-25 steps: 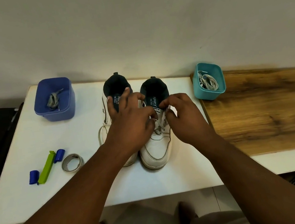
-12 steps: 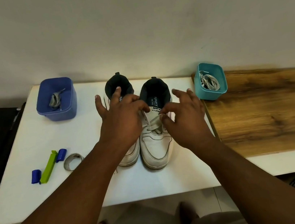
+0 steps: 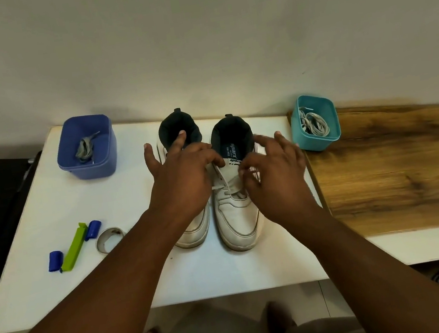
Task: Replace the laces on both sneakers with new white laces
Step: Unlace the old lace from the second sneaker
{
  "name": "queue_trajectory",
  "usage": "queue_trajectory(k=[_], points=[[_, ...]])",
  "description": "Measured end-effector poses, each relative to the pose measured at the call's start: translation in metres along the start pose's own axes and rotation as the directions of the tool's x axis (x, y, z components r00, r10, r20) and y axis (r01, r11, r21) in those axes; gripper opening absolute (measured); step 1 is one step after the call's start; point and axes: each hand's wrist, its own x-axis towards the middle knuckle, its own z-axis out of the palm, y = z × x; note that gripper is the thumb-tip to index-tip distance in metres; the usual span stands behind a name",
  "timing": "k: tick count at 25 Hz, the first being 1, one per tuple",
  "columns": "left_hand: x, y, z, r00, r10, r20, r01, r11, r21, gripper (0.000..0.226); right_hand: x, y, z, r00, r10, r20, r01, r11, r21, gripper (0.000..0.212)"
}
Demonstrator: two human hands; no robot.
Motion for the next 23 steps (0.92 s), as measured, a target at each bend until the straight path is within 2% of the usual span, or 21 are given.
queue_trajectory(k=[2,4,5,6,9,10,12,13,16,17,19,21,23], points=[[0.000,0.000,-0.001,1.000,-0.004,-0.016,0.004,1.000,-0.003,0.031,-0.003,0.012,-0.013,0.979,0.126,-0.160,-0.146,0.982,-0.118,0.027],[-0.001,-0.001,0.000,0.999,-0.018,-0.027,0.018,0.999,-0.033,0.030,-0.007,0.020,-0.018,0.971,0.208,-0.119,-0.234,0.926,-0.296,0.034],[-0.001,-0.001,0.000,0.999,-0.022,-0.028,0.021,0.999,-0.045,0.031,-0.009,0.020,-0.016,0.973,0.224,-0.056,-0.230,0.925,-0.301,0.035],[-0.001,0.000,0.001,0.999,-0.022,-0.025,0.021,0.998,-0.051,0.031,-0.010,0.016,-0.014,0.984,0.180,-0.014,-0.177,0.952,-0.251,0.038],[0.000,0.002,0.002,1.000,-0.017,-0.002,0.017,0.999,-0.030,0.032,-0.006,-0.008,-0.004,0.989,-0.148,0.006,0.147,0.983,-0.112,0.036],[0.000,0.001,0.002,1.000,-0.016,0.004,0.016,1.000,-0.026,0.032,-0.004,-0.013,0.001,0.981,-0.190,0.045,0.194,0.974,-0.113,0.029],[0.001,-0.001,0.002,1.000,-0.014,0.010,0.014,0.999,-0.036,0.033,-0.003,-0.014,0.004,0.986,-0.132,0.105,0.145,0.981,-0.126,0.016],[0.001,-0.001,0.002,1.000,-0.017,0.011,0.017,0.999,-0.043,0.034,-0.002,-0.007,0.004,0.994,-0.084,0.075,0.093,0.987,-0.132,0.014],[0.001,0.001,0.001,1.000,-0.028,0.008,0.028,0.998,-0.054,0.035,0.002,0.013,-0.009,0.992,0.003,-0.128,-0.016,0.995,-0.100,0.017],[0.001,0.002,0.001,1.000,-0.027,0.005,0.027,0.998,-0.057,0.035,0.003,0.015,-0.012,0.993,0.015,-0.114,-0.021,0.998,-0.058,0.017],[0.001,0.002,0.002,1.000,-0.026,0.005,0.026,0.998,-0.054,0.035,0.001,0.005,-0.011,0.998,-0.031,0.048,0.032,0.999,-0.011,0.018],[0.001,0.001,0.001,1.000,-0.023,0.013,0.023,0.999,-0.036,0.035,-0.002,-0.005,0.003,0.984,-0.091,0.156,0.102,0.993,-0.063,0.015],[0.001,-0.001,0.000,1.000,-0.019,0.019,0.019,0.999,-0.030,0.034,-0.002,-0.005,0.005,0.993,-0.086,0.076,0.093,0.992,-0.084,0.013]])
